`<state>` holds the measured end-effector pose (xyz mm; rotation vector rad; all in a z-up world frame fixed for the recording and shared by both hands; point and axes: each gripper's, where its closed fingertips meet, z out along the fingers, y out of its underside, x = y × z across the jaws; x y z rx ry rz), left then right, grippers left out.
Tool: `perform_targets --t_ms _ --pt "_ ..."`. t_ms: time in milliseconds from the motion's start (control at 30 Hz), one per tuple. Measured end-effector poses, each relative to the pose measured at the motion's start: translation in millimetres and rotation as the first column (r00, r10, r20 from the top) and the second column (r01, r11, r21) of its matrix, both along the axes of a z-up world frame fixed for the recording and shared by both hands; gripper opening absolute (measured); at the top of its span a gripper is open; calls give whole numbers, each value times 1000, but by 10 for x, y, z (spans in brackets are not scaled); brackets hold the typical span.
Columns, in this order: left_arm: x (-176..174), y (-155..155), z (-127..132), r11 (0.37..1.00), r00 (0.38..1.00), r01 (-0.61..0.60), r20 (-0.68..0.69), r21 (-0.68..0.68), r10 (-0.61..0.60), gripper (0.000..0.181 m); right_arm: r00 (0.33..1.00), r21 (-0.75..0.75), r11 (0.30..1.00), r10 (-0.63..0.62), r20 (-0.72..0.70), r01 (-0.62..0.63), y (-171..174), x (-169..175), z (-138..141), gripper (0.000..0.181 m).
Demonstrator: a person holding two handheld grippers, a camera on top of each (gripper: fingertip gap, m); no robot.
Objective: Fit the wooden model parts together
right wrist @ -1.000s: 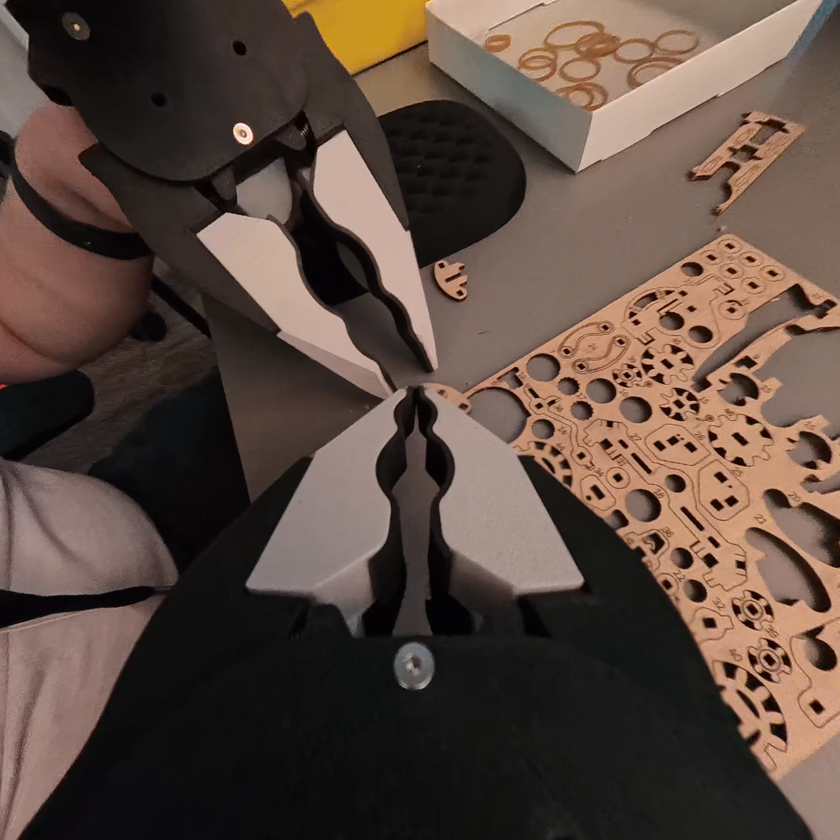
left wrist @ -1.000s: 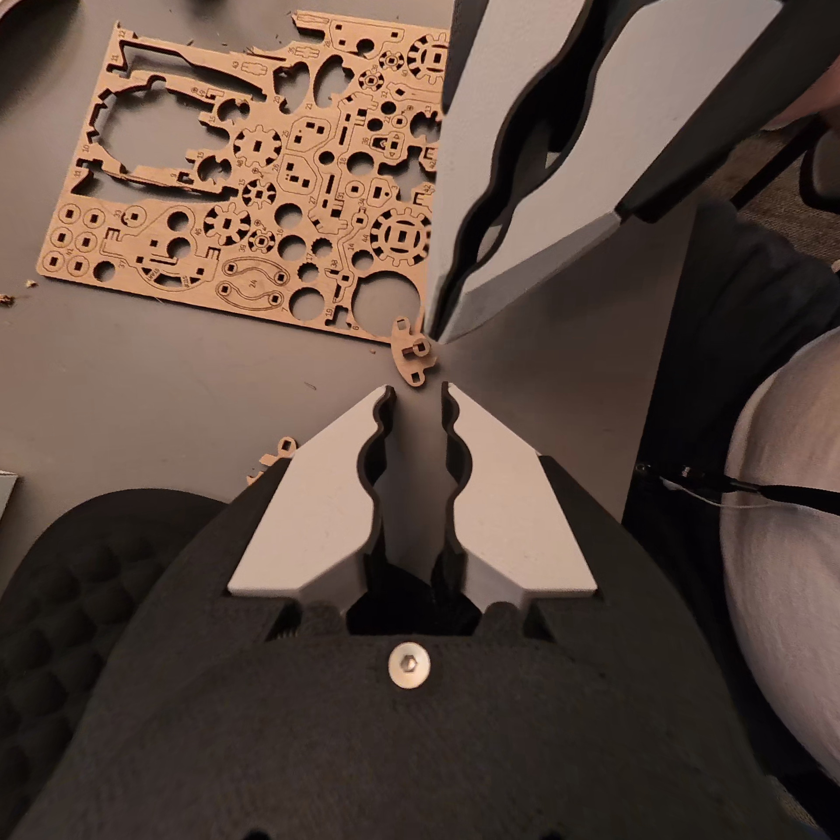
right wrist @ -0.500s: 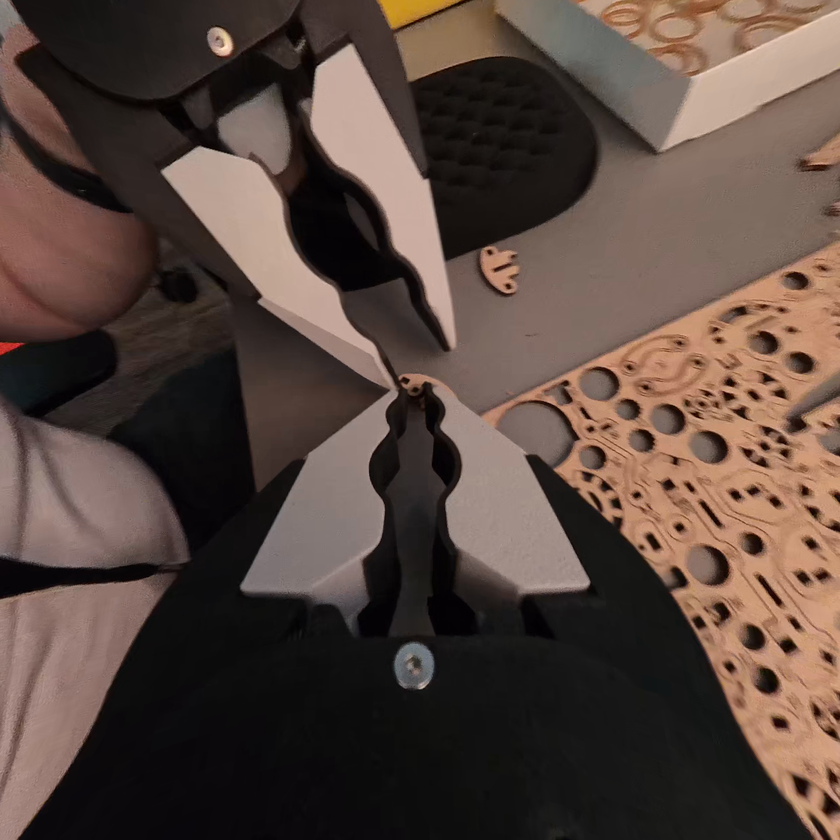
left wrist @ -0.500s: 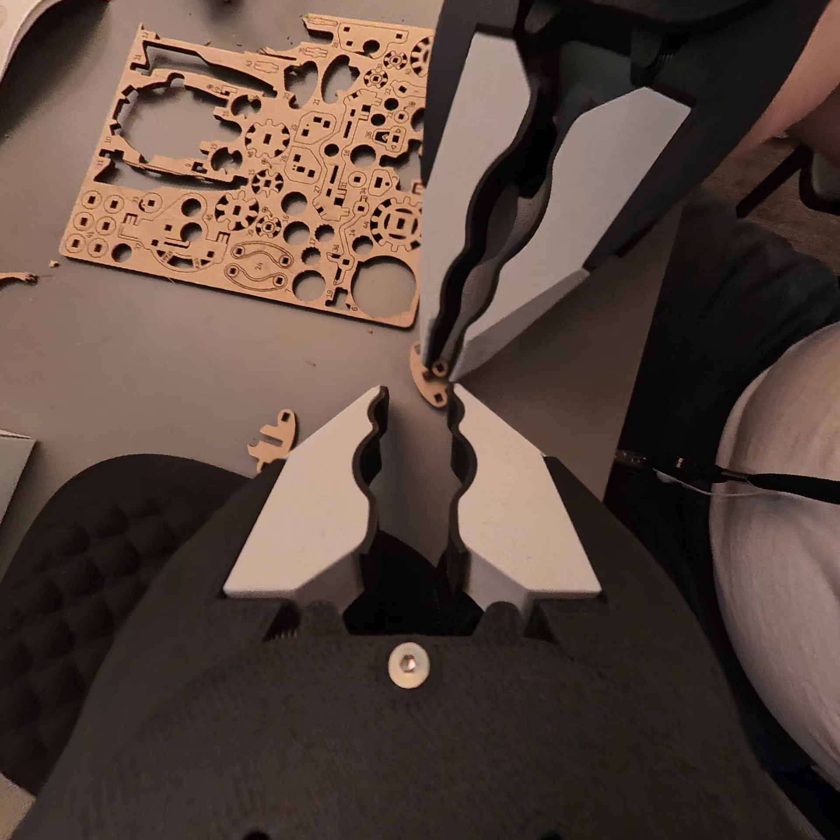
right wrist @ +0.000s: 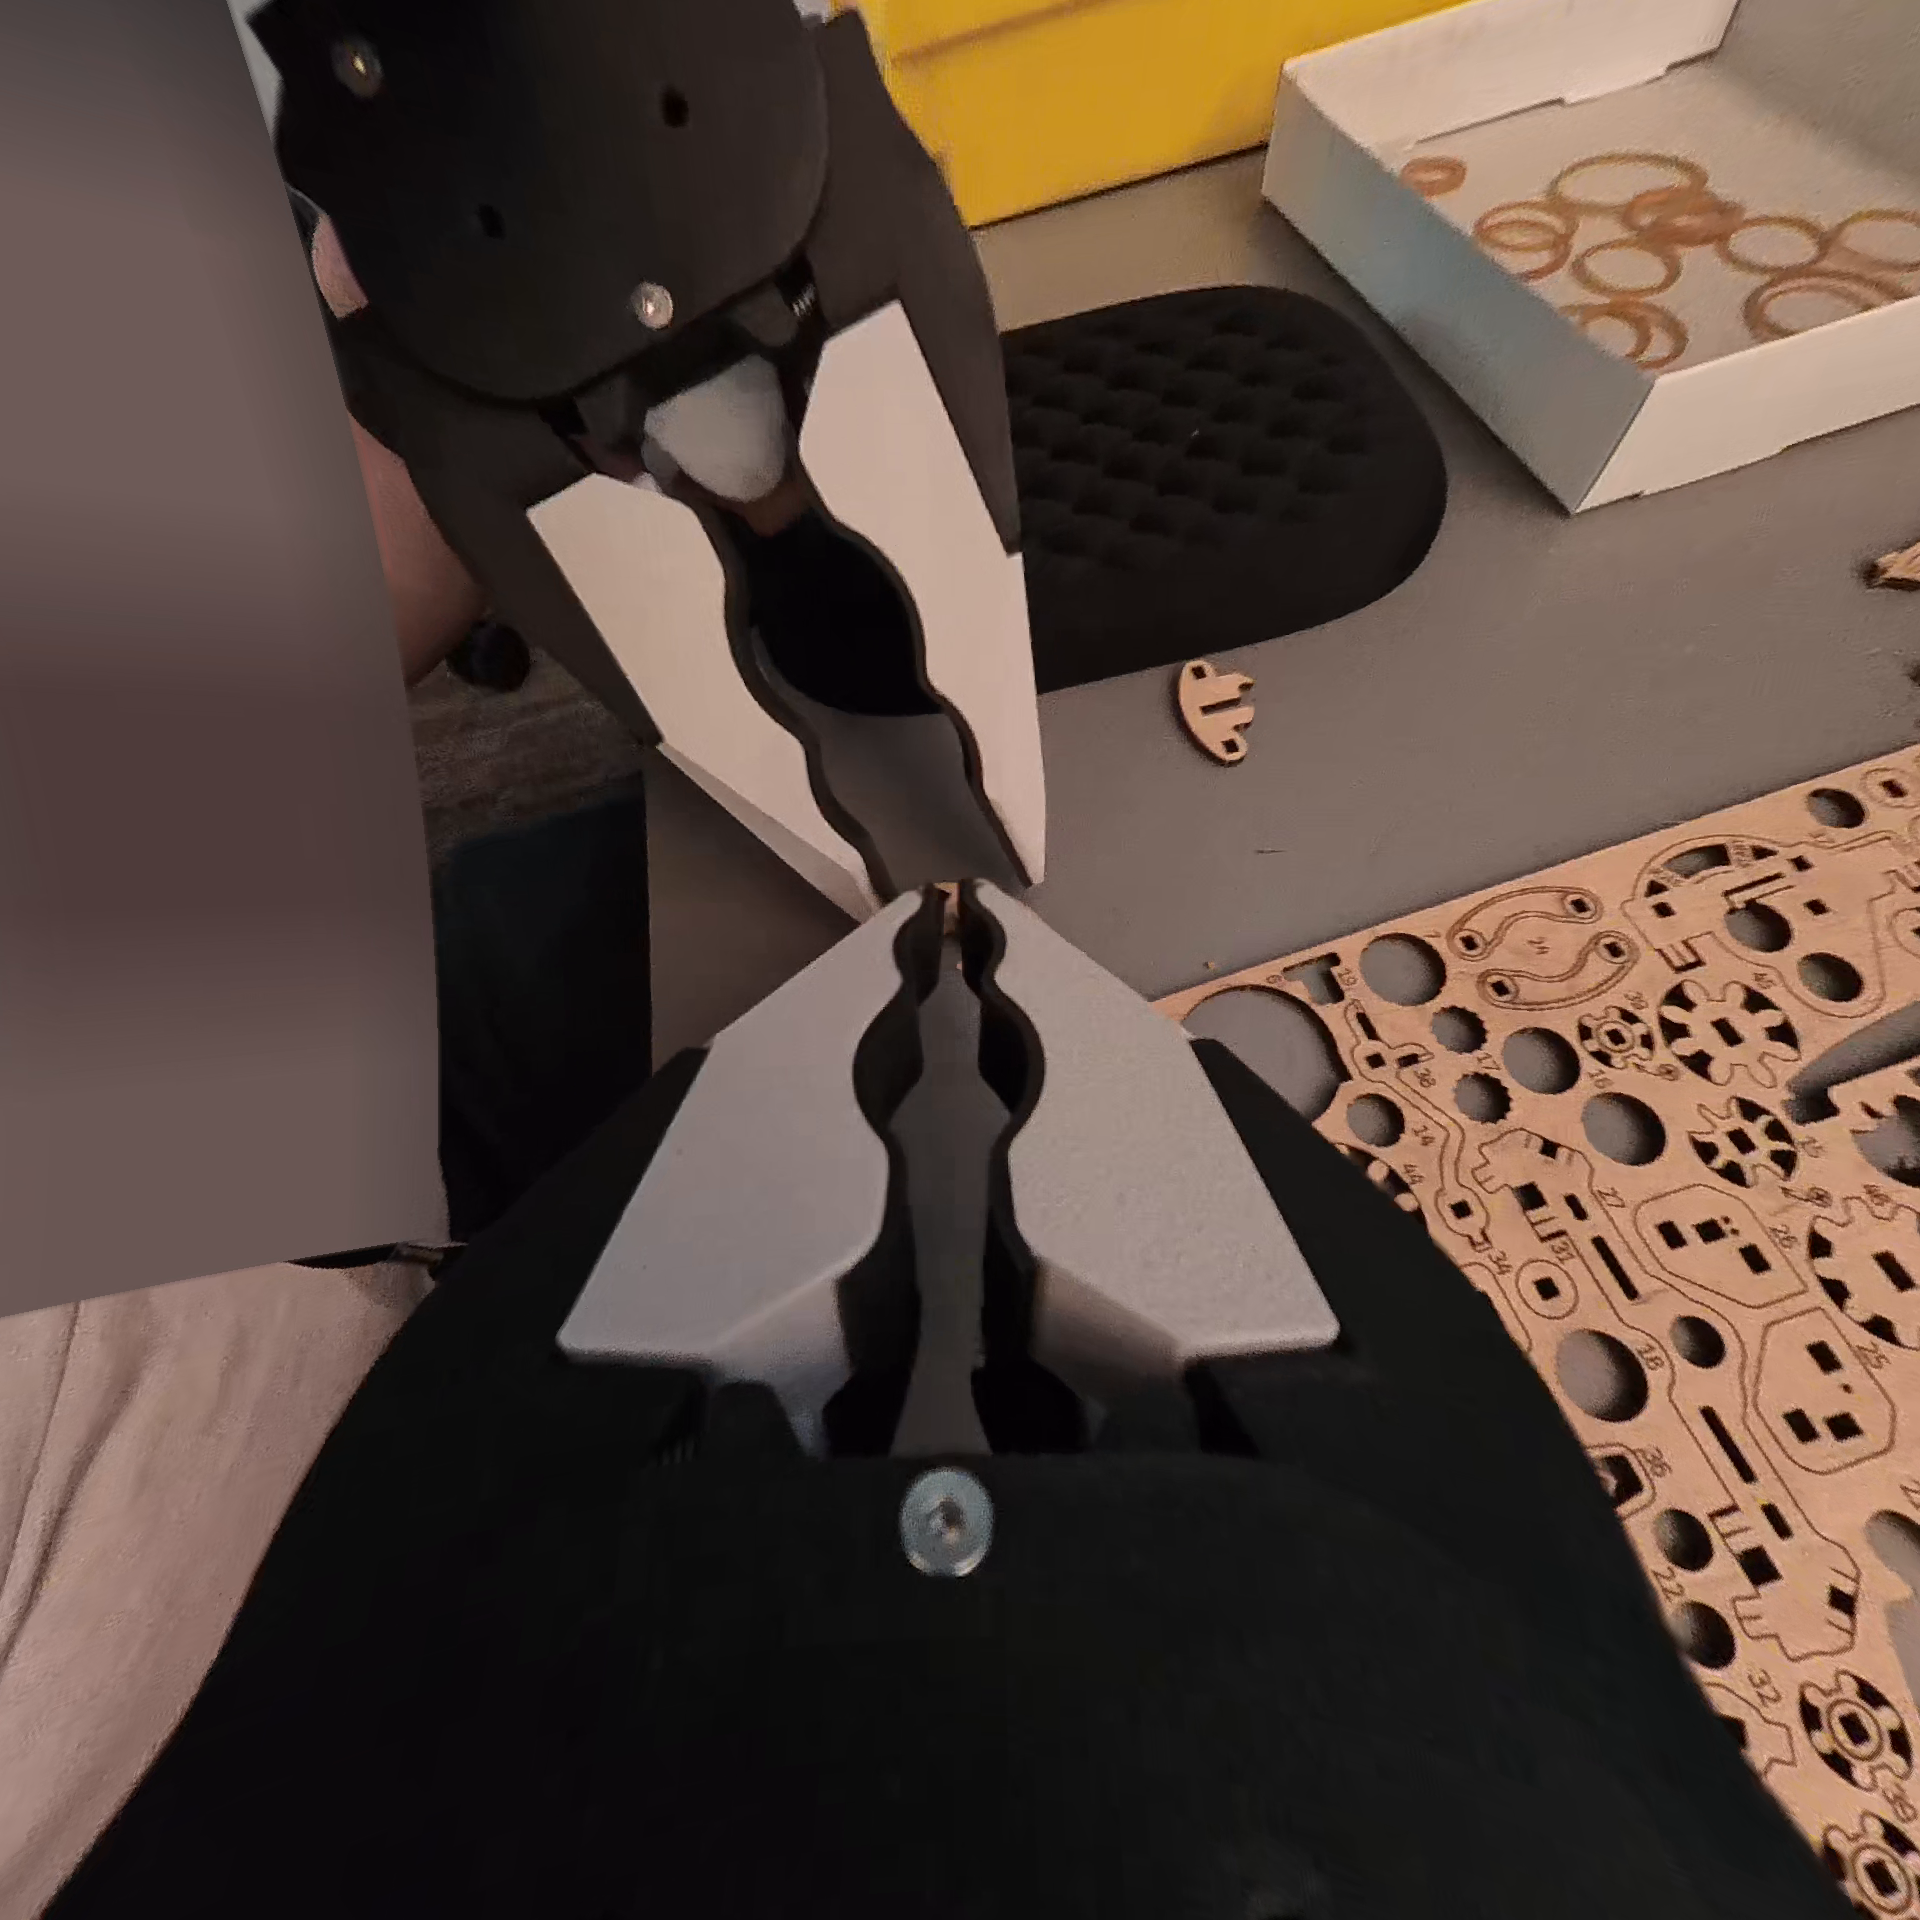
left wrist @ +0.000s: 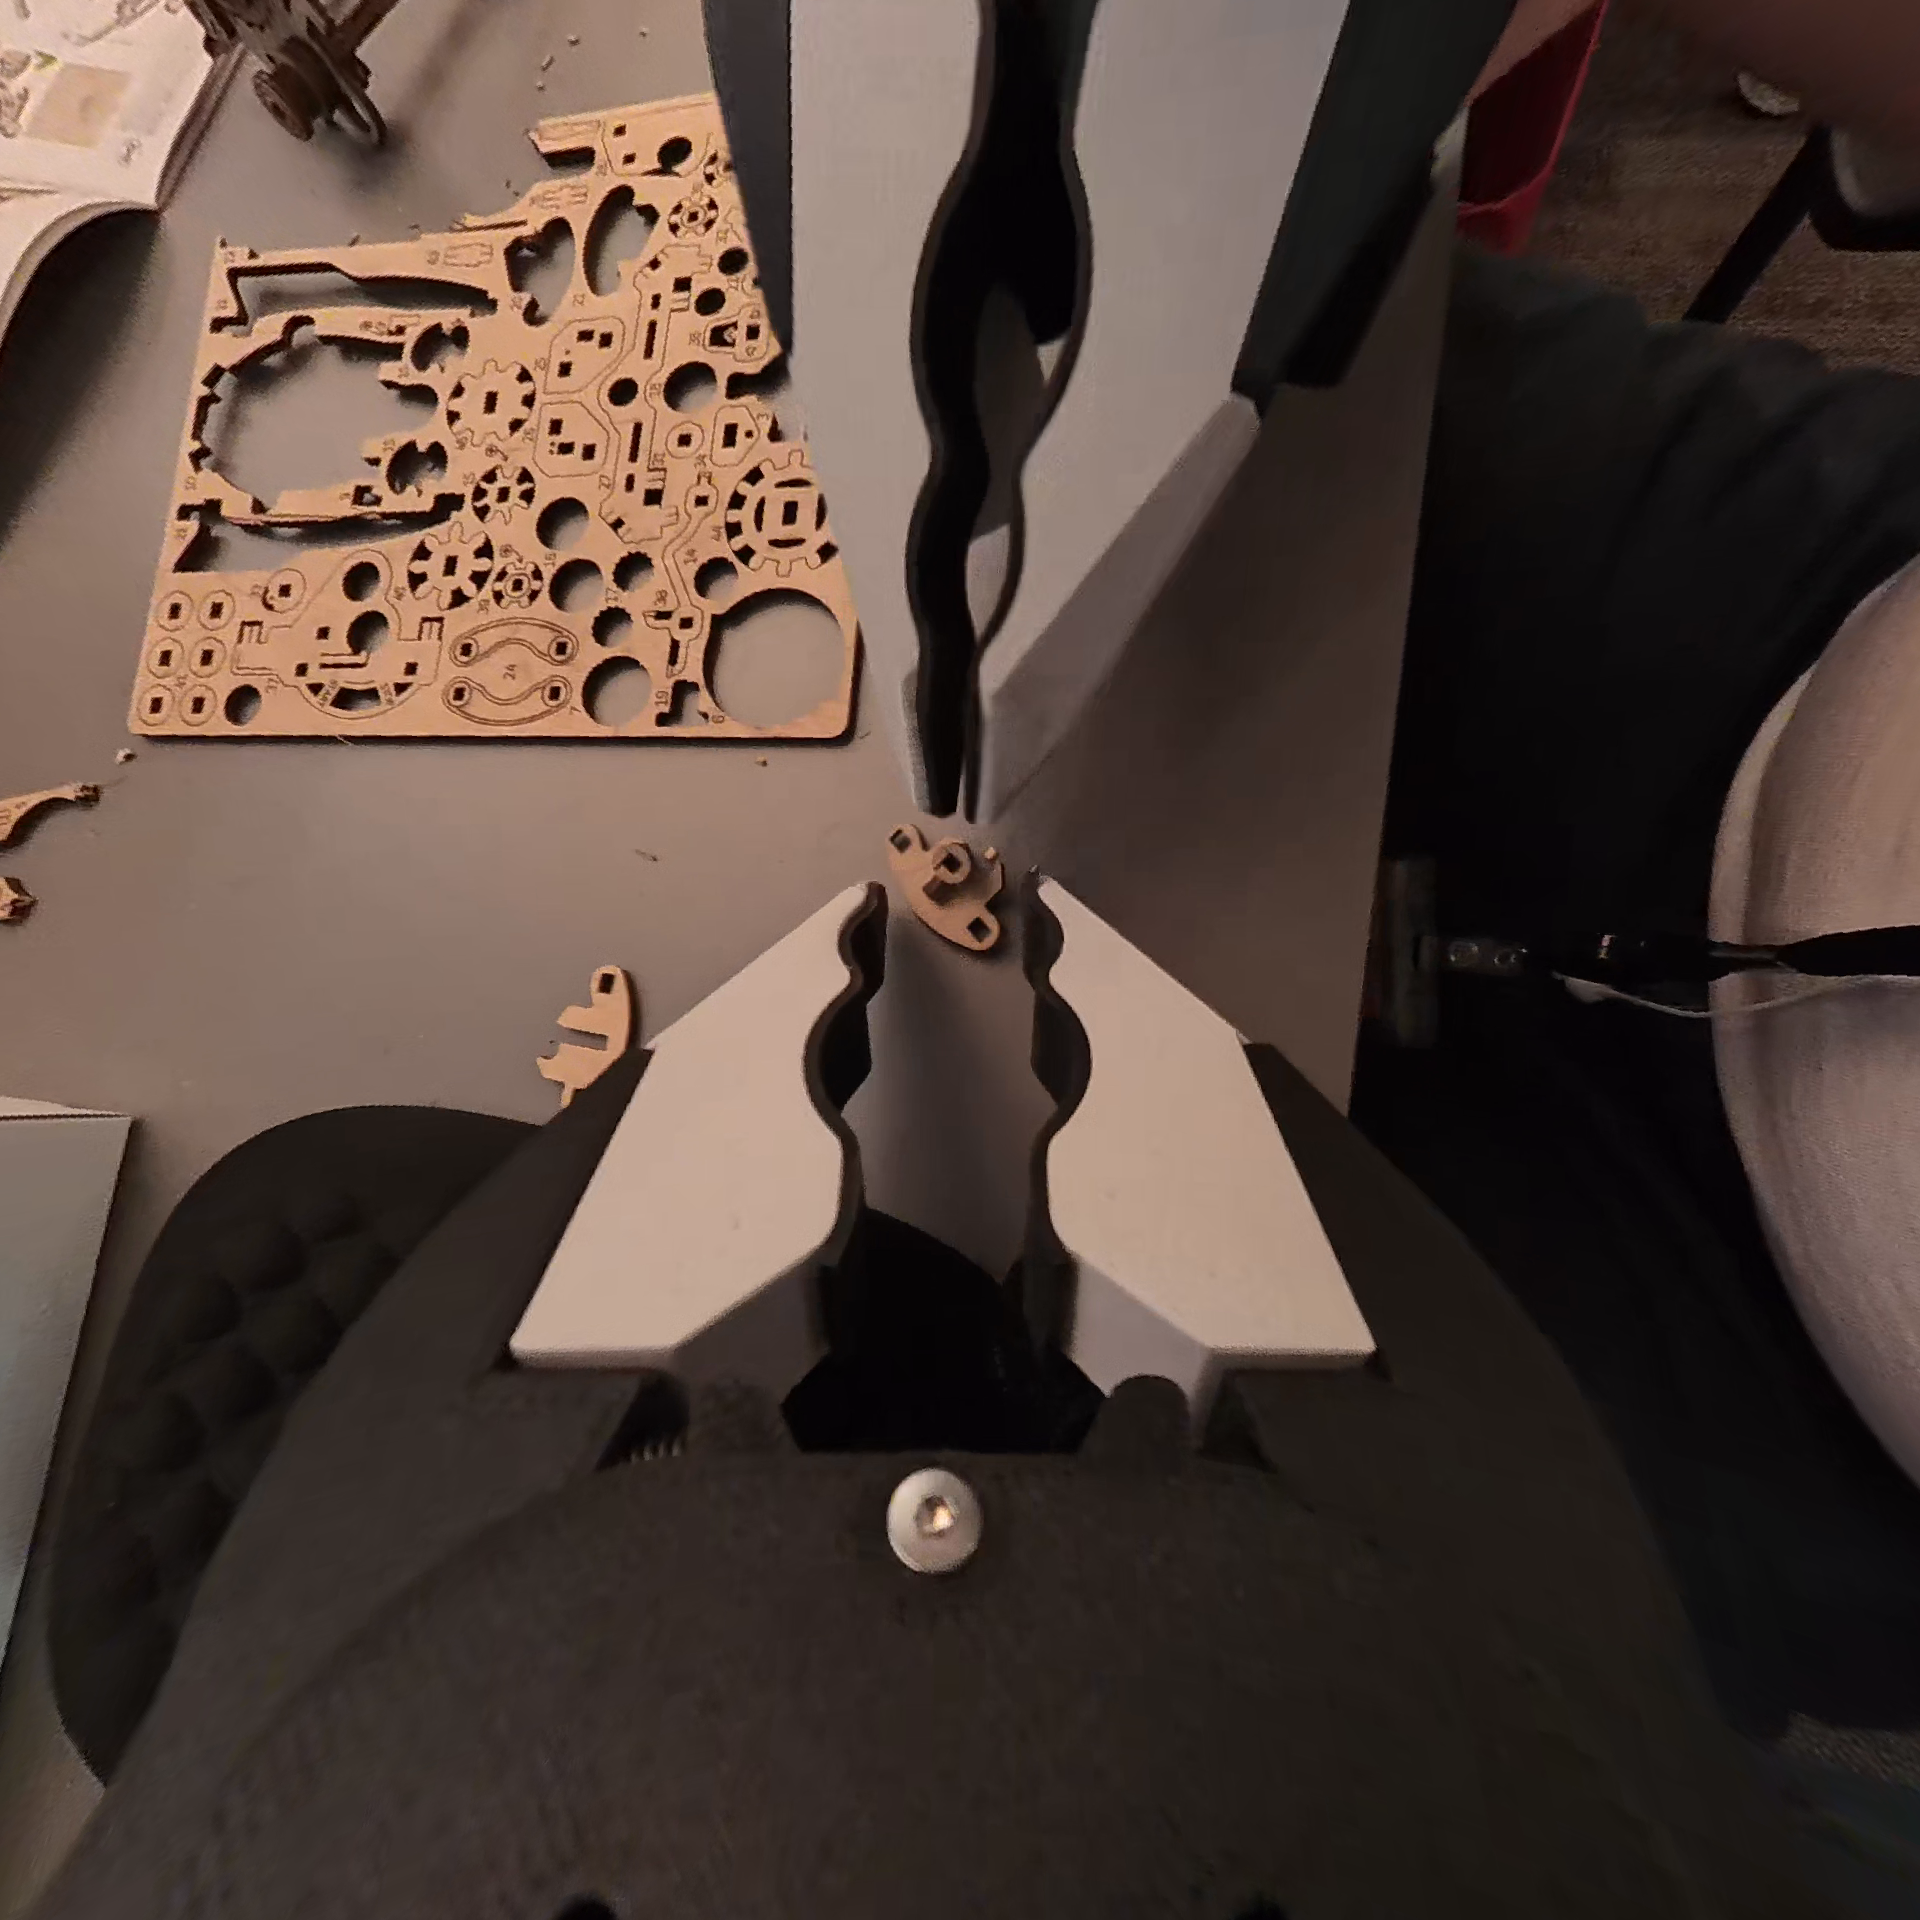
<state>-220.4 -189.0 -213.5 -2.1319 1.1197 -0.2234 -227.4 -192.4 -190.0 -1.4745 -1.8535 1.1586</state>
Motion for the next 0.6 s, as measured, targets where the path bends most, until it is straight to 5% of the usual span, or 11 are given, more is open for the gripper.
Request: perform_targets --t_ms 600 --pt "-127 50 0 998 997 -52 -51 23 53 12 997 76 997 -20 77 14 128 -54 -191 0"
